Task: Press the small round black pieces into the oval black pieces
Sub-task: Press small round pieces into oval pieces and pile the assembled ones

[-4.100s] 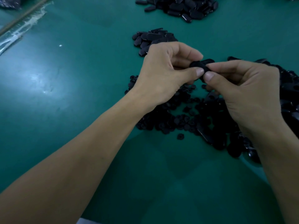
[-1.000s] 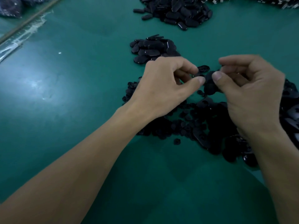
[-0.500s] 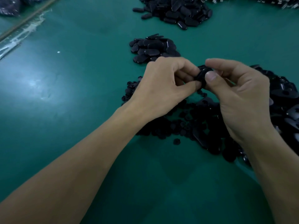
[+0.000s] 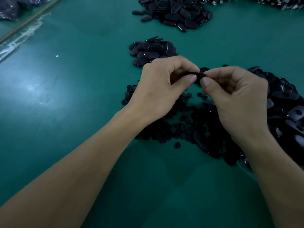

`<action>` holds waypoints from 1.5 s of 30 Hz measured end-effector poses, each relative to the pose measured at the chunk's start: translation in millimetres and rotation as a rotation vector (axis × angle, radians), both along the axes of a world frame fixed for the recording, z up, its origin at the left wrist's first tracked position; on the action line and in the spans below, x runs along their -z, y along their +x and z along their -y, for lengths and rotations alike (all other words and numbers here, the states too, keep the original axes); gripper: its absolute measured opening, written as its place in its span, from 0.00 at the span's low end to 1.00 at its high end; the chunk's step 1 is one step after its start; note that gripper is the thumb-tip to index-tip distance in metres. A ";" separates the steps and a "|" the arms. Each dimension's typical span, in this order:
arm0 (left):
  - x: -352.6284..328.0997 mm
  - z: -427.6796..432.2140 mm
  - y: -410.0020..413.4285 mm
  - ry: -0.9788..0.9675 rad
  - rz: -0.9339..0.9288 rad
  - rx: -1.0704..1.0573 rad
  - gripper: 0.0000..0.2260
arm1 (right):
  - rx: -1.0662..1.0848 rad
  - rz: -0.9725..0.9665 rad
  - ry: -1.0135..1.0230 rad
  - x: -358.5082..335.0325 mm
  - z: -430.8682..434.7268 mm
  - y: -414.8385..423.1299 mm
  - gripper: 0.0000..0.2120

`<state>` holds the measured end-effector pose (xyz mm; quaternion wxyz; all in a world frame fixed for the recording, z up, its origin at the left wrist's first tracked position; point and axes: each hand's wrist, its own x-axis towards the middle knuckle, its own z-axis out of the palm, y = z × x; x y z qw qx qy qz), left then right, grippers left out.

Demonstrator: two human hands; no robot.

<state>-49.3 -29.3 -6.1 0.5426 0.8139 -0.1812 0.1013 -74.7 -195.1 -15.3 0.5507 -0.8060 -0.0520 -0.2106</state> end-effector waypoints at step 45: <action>-0.9 -0.4 1.8 -0.049 0.095 -0.206 0.10 | -0.093 -0.134 -0.505 -16.8 -13.5 -15.2 0.09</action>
